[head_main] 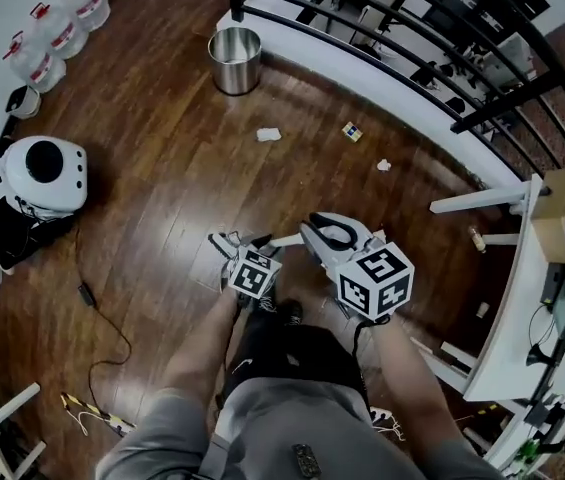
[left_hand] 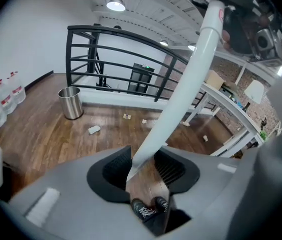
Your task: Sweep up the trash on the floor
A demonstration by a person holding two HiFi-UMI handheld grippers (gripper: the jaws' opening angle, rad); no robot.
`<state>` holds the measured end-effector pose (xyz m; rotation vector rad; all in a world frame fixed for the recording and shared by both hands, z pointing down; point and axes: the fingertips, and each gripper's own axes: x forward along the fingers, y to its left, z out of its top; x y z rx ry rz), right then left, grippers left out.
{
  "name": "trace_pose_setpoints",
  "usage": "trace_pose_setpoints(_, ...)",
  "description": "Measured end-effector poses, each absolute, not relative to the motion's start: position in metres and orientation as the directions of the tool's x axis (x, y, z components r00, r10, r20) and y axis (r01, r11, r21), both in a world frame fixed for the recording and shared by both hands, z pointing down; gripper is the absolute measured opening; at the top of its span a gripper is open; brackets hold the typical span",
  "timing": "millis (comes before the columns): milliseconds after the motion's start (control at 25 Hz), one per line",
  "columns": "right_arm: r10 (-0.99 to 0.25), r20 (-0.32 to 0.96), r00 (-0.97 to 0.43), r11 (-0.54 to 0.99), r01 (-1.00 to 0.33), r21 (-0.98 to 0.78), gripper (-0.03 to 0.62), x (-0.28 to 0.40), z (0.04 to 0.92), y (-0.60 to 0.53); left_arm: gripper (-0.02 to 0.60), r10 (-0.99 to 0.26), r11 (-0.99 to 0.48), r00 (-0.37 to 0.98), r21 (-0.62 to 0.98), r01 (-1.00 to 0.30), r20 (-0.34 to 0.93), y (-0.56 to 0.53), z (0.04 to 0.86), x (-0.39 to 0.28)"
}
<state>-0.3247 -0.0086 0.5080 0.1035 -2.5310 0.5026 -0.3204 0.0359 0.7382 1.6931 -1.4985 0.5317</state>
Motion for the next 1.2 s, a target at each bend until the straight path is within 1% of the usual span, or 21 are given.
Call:
trace_pose_setpoints(240, -0.106, 0.548, -0.830, 0.895, -0.320, -0.312, 0.075, -0.282, 0.512, -0.087, 0.152, -0.619, -0.111, 0.298, 0.294, -0.949, 0.727, -0.045, 0.741, -0.287)
trace_pose_setpoints(400, -0.187, 0.534, -0.825, 0.865, -0.396, -0.309, 0.075, -0.251, 0.513, -0.146, 0.152, -0.617, -0.176, 0.335, 0.291, -0.941, 0.712, -0.105, 0.743, -0.261)
trace_pose_setpoints(640, -0.263, 0.513, -0.817, 0.847, -0.450, -0.283, 0.075, -0.212, 0.501, -0.222, 0.155, -0.614, -0.238, 0.395, 0.316, -0.918, 0.684, -0.189, 0.732, -0.220)
trace_pose_setpoints(920, -0.369, 0.511, -0.776, 0.792, -0.550, -0.263, 0.074, -0.148, 0.494, -0.302, 0.153, -0.605, -0.340, 0.448, 0.295, -0.893, 0.658, -0.279, 0.728, -0.161)
trace_pose_setpoints(1200, -0.430, 0.493, -0.756, 0.745, -0.606, -0.279, 0.075, -0.103, 0.487, -0.339, 0.152, -0.558, -0.435, 0.500, 0.281, -0.856, 0.662, -0.317, 0.718, -0.119)
